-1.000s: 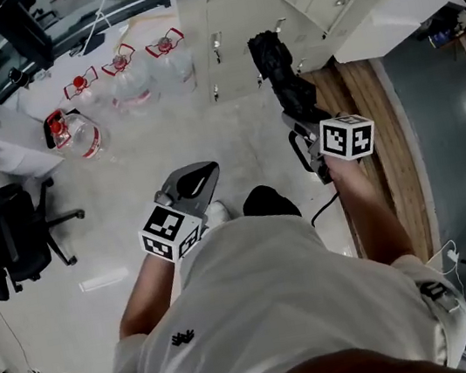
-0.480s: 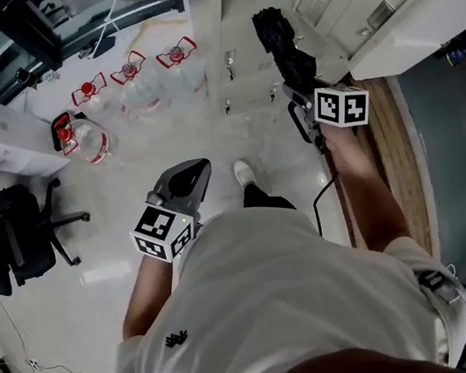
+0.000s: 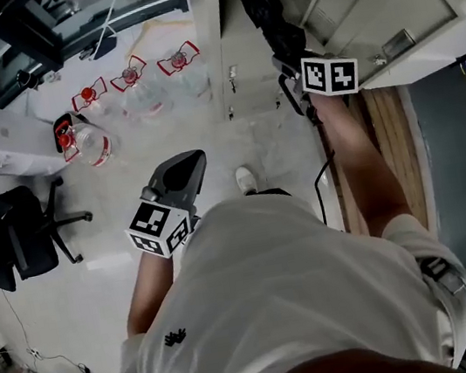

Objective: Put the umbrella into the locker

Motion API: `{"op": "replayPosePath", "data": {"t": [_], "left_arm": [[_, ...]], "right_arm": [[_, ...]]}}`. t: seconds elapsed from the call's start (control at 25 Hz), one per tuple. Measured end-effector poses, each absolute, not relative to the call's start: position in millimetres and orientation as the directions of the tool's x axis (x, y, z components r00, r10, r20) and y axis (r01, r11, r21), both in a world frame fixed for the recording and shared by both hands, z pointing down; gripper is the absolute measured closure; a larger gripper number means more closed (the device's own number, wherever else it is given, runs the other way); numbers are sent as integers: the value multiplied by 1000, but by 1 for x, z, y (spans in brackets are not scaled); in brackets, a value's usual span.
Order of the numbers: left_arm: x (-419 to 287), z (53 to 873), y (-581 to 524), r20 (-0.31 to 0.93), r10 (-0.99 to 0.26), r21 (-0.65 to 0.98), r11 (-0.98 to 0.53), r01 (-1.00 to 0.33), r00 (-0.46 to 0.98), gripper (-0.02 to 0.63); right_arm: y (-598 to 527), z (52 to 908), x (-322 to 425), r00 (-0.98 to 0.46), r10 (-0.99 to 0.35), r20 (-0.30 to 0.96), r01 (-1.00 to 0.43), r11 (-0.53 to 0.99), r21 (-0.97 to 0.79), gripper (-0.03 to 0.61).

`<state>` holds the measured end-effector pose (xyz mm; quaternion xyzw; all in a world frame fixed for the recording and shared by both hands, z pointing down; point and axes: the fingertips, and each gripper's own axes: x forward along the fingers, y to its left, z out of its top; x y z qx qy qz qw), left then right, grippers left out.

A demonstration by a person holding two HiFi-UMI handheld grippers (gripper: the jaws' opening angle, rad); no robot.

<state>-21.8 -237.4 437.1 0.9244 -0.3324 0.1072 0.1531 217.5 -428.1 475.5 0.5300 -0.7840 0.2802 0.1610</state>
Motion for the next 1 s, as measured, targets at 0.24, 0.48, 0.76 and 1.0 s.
{"op": "replayPosePath", "data": {"t": [0.24,0.48,0.76,1.0], "left_arm": [[-11,438,-270,305,-625,209,-692,-691,718,558],[-6,443,-290,304,-670,203,-649,-733,677,558],[-1,444,-311,304,-700,210,-613,-762,646,558],[-4,446,-323,314,-718,202,-588,-783,621,558]], "right_arm": [[-490,480,224,-398,-728,558,-917,315,-244,328],[-538,491,226,-399,-719,569,-916,336,-217,328],[-588,493,223,-387,-716,581,-918,361,-166,327],[-622,502,222,-360,-720,594,-925,358,-128,327]]}}
